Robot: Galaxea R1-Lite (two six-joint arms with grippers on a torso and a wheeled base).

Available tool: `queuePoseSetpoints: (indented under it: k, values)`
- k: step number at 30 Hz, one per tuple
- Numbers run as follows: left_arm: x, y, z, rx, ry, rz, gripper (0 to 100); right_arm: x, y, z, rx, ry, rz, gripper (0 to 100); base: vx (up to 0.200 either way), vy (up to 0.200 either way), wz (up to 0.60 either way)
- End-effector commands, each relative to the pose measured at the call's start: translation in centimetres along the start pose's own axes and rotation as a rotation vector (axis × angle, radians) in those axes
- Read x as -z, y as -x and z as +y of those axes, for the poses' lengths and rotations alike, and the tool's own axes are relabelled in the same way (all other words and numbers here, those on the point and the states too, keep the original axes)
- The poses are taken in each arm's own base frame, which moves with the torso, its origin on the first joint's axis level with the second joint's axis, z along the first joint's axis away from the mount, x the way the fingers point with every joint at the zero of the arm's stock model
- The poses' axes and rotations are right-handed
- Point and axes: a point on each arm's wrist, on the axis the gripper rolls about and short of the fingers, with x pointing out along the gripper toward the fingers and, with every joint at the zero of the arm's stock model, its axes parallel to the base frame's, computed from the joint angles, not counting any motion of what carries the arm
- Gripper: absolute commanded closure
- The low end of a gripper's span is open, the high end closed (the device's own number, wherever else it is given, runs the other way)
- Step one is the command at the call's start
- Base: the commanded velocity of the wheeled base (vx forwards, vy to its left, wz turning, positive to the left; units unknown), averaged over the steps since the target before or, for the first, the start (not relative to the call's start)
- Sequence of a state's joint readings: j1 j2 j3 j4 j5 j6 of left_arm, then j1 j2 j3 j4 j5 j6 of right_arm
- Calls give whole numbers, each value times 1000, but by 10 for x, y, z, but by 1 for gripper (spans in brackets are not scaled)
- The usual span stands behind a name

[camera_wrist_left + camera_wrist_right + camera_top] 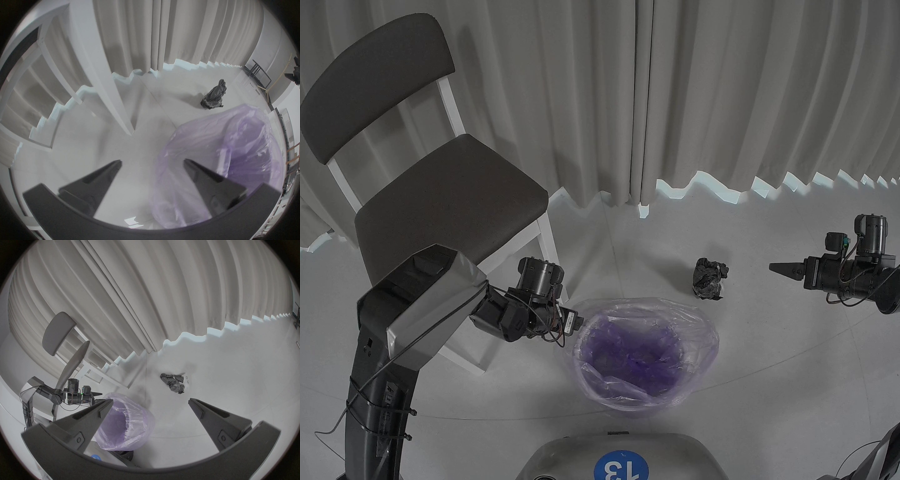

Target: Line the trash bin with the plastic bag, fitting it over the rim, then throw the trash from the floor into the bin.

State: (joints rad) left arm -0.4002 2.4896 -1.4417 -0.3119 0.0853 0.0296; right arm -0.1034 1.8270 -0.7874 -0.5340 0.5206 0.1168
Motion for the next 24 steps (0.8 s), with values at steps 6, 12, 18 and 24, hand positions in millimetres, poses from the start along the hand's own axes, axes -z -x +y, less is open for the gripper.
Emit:
queuePoseSetpoints:
  k: [6, 12, 18, 24]
  values:
    - [7, 28, 14, -27, 12, -69, 0, 28, -63, -4, -33, -22, 139, 0, 0, 0, 0]
    - [-4, 67, 16, -10, 14, -108, 0, 16, -94, 24, 25, -32, 124, 0, 0, 0, 0]
    - [-6, 100, 8, 36, -6, -150, 0, 2, -119, 39, 169, -6, 198, 0, 0, 0, 0]
    - [-4, 121, -1, 82, -25, -269, 0, 19, -150, 31, 308, 101, 276, 0, 0, 0, 0]
